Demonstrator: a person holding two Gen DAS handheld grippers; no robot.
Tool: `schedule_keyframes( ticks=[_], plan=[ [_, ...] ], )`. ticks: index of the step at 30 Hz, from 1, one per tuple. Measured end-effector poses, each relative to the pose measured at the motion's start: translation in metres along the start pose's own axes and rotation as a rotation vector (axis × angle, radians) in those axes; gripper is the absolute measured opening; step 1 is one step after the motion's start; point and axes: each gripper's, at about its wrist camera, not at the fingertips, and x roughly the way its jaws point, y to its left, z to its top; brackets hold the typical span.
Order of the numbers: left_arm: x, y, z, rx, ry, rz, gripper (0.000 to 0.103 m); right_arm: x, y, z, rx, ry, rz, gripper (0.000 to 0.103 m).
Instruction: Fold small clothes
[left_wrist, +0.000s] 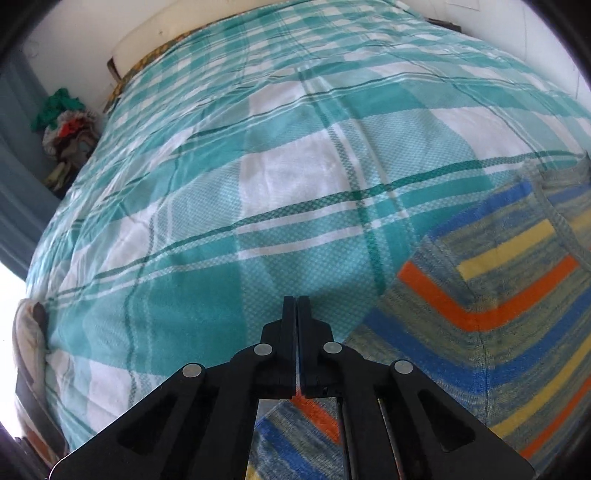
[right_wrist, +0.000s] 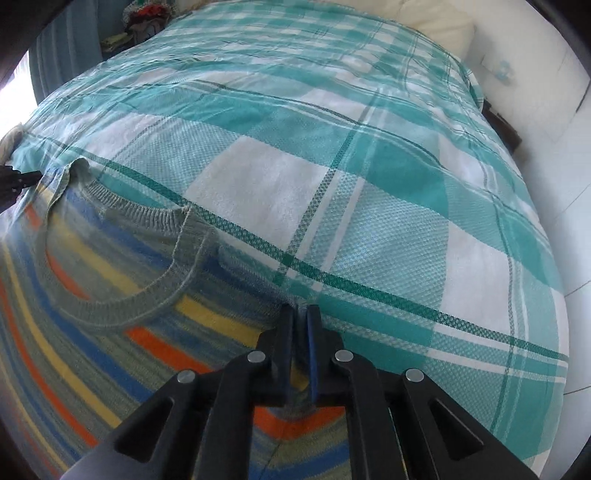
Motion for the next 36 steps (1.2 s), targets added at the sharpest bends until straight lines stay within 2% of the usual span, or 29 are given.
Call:
schedule_keyframes(
  ticks=[1,2,3,4,5,6,7,11,13,16,18,19,22,24,26,28,30,33,35,36],
  plan=[
    [-0.006,0.009,-0.002,-0.040,0.011,-0.004,0.007,-0.005,-0.003,-0.001,0.019,-0.005,-0.004,0.033],
    [-0.015,0.020,-0.005,-0.073,0.011,-0.018,0.012,-0.014,-0.007,-0.003,0.036,-0.011,-0.024,0.044],
    [-0.028,0.028,-0.010,-0.093,-0.006,-0.027,0.026,-0.027,-0.012,-0.007,0.051,-0.033,-0.045,0.057],
    [-0.042,0.032,-0.015,-0.101,-0.028,-0.027,0.035,-0.041,-0.014,-0.011,0.064,-0.058,-0.044,0.057],
    [-0.062,0.037,-0.025,-0.111,-0.054,-0.029,0.053,-0.057,-0.015,-0.017,0.074,-0.075,-0.028,0.057],
    [-0.077,0.039,-0.034,-0.123,-0.072,-0.040,0.065,-0.074,-0.014,-0.025,0.073,-0.087,-0.018,0.057],
    [-0.095,0.041,-0.047,-0.134,-0.085,-0.063,0.067,-0.092,-0.009,-0.036,0.064,-0.096,-0.011,0.057],
    [-0.152,0.015,-0.114,-0.132,-0.045,-0.183,0.069,-0.143,0.039,-0.096,0.020,-0.070,0.134,0.057],
    [-0.176,-0.010,-0.154,-0.117,-0.015,-0.243,0.069,-0.159,0.075,-0.133,-0.012,-0.033,0.220,0.056],
    [-0.201,-0.056,-0.219,-0.075,0.050,-0.328,0.069,-0.170,0.125,-0.191,-0.028,0.040,0.300,0.056],
    [-0.215,-0.088,-0.262,0.012,0.100,-0.315,0.064,-0.171,0.149,-0.228,-0.019,0.119,0.313,0.053],
    [-0.221,-0.100,-0.284,0.055,0.121,-0.293,0.062,-0.172,0.159,-0.247,-0.025,0.157,0.290,0.052],
    [-0.240,-0.115,-0.330,0.154,0.106,-0.209,0.062,-0.188,0.171,-0.302,-0.014,0.229,0.200,0.052],
    [-0.247,-0.113,-0.341,0.187,0.116,-0.182,0.061,-0.198,0.167,-0.328,0.020,0.281,0.160,0.052],
    [-0.260,-0.102,-0.337,0.128,0.110,-0.213,0.059,-0.212,0.166,-0.340,0.030,0.308,0.108,0.049],
    [-0.276,-0.092,-0.326,0.054,0.051,-0.259,0.060,-0.232,0.167,-0.333,0.059,0.253,0.092,0.047],
    [-0.289,-0.095,-0.312,0.022,-0.019,-0.296,0.076,-0.249,0.172,-0.317,0.100,0.164,0.110,0.048],
    [-0.288,-0.119,-0.302,0.048,-0.073,-0.324,0.077,-0.246,0.192,-0.293,0.135,0.087,0.196,0.048],
    [-0.277,-0.138,-0.303,0.104,-0.046,-0.346,0.077,-0.233,0.210,-0.285,0.134,0.089,0.272,0.048],
    [-0.268,-0.149,-0.309,0.158,-0.005,-0.328,0.076,-0.225,0.218,-0.285,0.110,0.110,0.287,0.047]
  ],
)
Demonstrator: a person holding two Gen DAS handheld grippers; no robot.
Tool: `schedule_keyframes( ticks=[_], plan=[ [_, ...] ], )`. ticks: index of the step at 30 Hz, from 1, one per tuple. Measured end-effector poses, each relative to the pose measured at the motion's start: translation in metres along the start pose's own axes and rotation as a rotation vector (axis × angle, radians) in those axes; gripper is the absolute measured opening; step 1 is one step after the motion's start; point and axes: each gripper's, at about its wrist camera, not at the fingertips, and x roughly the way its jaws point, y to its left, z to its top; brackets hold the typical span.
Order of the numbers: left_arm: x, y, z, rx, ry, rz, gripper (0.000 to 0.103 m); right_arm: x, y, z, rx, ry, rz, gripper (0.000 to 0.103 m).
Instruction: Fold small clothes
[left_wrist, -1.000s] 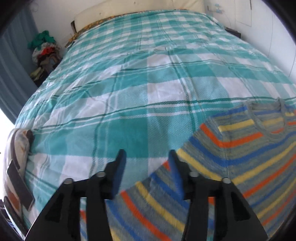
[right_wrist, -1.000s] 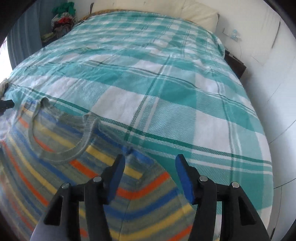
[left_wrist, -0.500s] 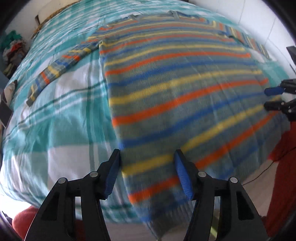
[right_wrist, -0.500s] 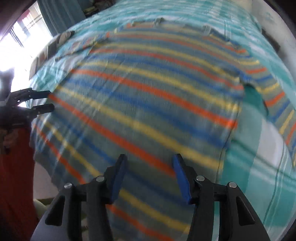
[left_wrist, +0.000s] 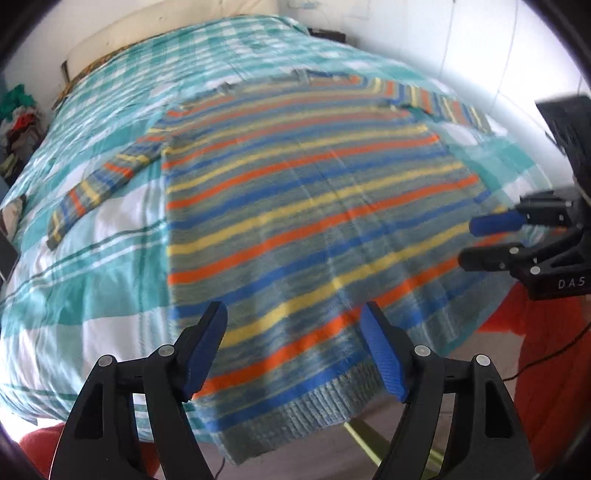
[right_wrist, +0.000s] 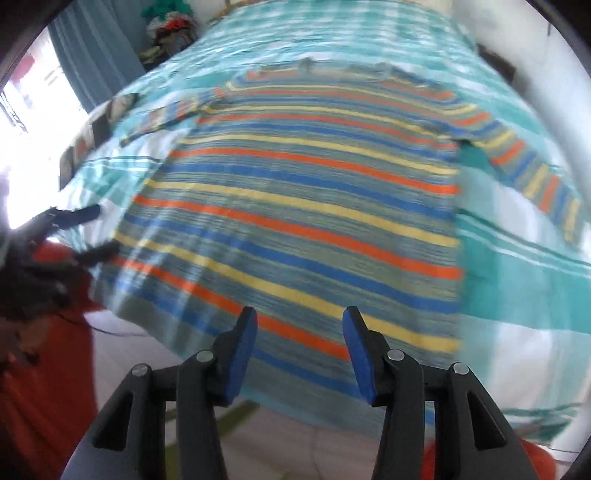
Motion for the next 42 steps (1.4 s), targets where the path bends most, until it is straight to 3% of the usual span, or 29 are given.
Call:
schedule_keyframes(
  ticks=[2,5,8,12,17,23,27,33,42],
  plan=[
    [0.021,-0.008,-0.021,0.081,0.112,0.070,0.073,0.019,0.009,-0.005,-0.060,0.088,-0.078,0.047],
    [0.020,-0.008,-0.043,0.115,0.130,0.097,0.074,0.034,0.004,-0.025,-0.098,0.202,-0.166,0.048],
    [0.001,-0.006,-0.040,0.089,0.104,0.080,0.074,0.025,-0.003,-0.036,-0.068,0.202,-0.184,0.048],
    [-0.028,0.005,-0.022,-0.022,0.031,0.029,0.080,-0.001,-0.002,-0.028,-0.018,0.122,-0.188,0.048],
    [-0.042,0.022,-0.003,-0.127,-0.044,0.023,0.087,-0.035,0.000,-0.011,0.086,-0.005,-0.109,0.049],
    [-0.040,0.041,0.004,-0.212,-0.067,0.045,0.089,-0.051,0.010,-0.001,0.142,-0.108,-0.164,0.053],
    [-0.045,0.046,0.003,-0.268,-0.082,0.053,0.093,-0.059,0.009,0.005,0.185,-0.165,-0.139,0.061],
    [-0.050,0.051,-0.001,-0.312,-0.131,0.091,0.094,-0.069,0.013,0.013,0.215,-0.203,-0.189,0.075],
    [-0.042,0.067,0.005,-0.324,-0.132,0.118,0.096,-0.078,0.013,0.016,0.260,-0.243,-0.185,0.076]
  ],
)
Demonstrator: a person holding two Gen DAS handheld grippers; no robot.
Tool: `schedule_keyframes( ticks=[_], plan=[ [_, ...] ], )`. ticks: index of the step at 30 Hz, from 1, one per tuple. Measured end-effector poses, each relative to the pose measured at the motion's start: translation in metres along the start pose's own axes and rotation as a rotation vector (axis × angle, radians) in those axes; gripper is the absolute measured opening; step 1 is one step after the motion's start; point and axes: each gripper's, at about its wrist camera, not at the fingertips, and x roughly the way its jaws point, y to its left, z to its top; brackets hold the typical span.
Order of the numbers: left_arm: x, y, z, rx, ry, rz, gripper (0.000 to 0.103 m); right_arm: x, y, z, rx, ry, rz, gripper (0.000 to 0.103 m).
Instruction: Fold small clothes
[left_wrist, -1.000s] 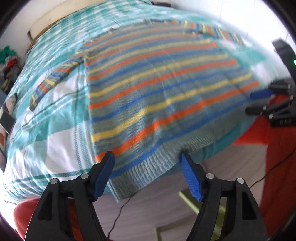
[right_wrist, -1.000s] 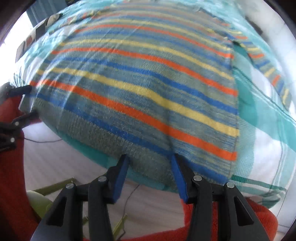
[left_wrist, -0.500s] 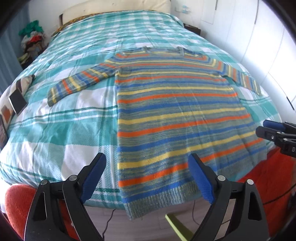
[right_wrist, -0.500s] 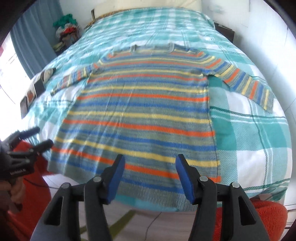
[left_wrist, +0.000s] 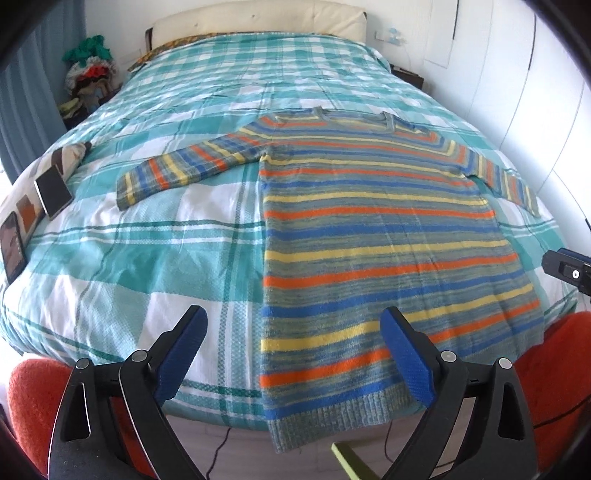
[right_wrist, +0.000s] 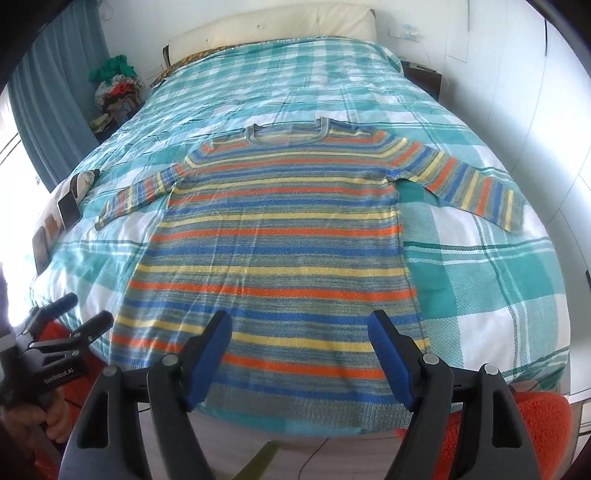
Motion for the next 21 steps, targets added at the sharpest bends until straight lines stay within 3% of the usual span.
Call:
schedule_keyframes(
  ticks=[3,9,13,21],
  plan=[
    [0.015,0.008,0.017,0.004,0.010,0.046,0.096,-0.004,-0.003,0.003,0.034,-0.012,0.037,0.076],
    [0.028,0.021,0.027,-0.105,0.025,0.037,0.096,-0.013,-0.003,0.009,0.081,-0.039,0.061,0.081],
    [0.031,0.014,0.020,-0.079,0.025,0.054,0.096,-0.018,-0.007,0.012,0.115,-0.082,0.191,0.081],
    [0.023,0.012,0.009,-0.091,0.022,0.092,0.096,-0.012,-0.007,0.009,0.116,-0.121,0.124,0.086]
  ],
)
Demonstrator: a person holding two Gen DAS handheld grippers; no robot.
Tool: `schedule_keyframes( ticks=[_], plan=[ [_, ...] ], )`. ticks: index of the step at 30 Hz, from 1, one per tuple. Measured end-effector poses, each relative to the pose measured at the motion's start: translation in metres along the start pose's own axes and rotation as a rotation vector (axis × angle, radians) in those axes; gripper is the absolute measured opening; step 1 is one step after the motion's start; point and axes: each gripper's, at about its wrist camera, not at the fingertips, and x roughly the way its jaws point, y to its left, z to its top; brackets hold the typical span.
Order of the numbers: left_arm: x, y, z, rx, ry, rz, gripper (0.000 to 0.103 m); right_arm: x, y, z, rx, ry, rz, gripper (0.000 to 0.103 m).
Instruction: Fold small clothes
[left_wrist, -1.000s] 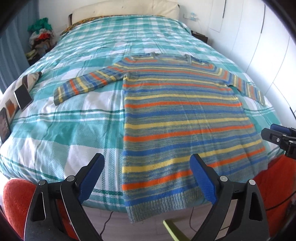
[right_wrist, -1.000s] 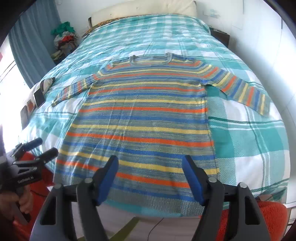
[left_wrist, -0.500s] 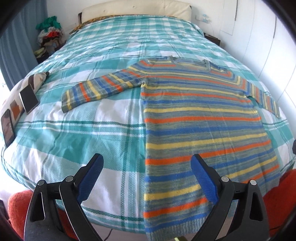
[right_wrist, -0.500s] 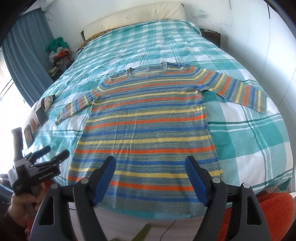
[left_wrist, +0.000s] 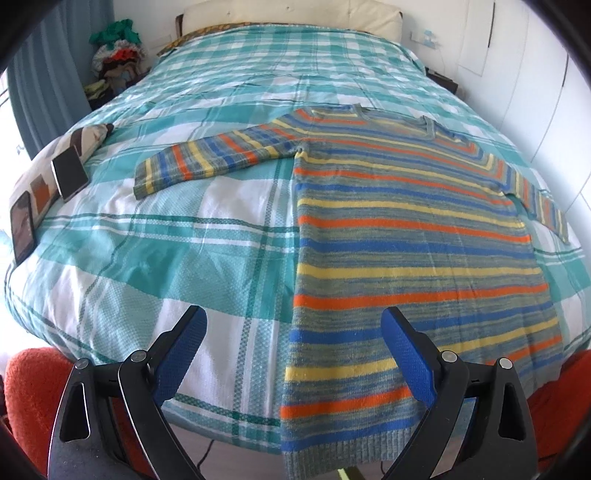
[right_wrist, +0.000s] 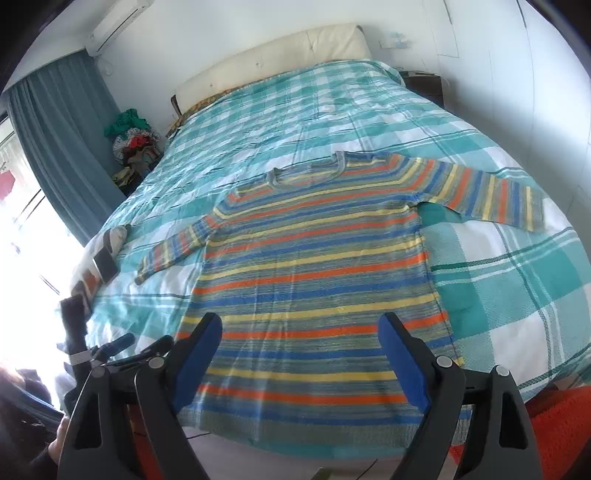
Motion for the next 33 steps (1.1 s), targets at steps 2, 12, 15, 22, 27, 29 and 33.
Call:
schedule_keyframes(
  ticks=[2,12,15,22,27,29,33],
  plan=[
    [-0.001,0.000,-0.001,0.008,-0.009,0.022,0.096,0.006,-0.004,-0.003,0.012,0.017,-0.014,0.086],
    [-0.016,-0.007,-0.001,0.081,-0.123,0.185,0.096,0.012,-0.008,-0.015,-0.010,0.036,-0.027,0.086],
    [-0.027,-0.008,0.001,0.085,-0.182,0.215,0.096,0.012,-0.009,-0.017,-0.009,0.034,-0.028,0.086],
    [-0.063,-0.013,0.004,0.097,-0.395,0.317,0.099,0.008,-0.010,-0.017,-0.012,0.011,-0.026,0.086],
    [-0.071,-0.019,0.006,0.130,-0.460,0.358,0.100,0.008,-0.009,-0.018,-0.014,0.018,-0.026,0.086],
    [-0.068,-0.020,0.007,0.140,-0.447,0.350,0.101,0.009,-0.009,-0.018,-0.017,0.022,-0.026,0.086],
    [-0.042,-0.012,0.011,0.111,-0.254,0.184,0.102,0.018,-0.012,-0.018,-0.017,0.050,0.001,0.086]
  ],
)
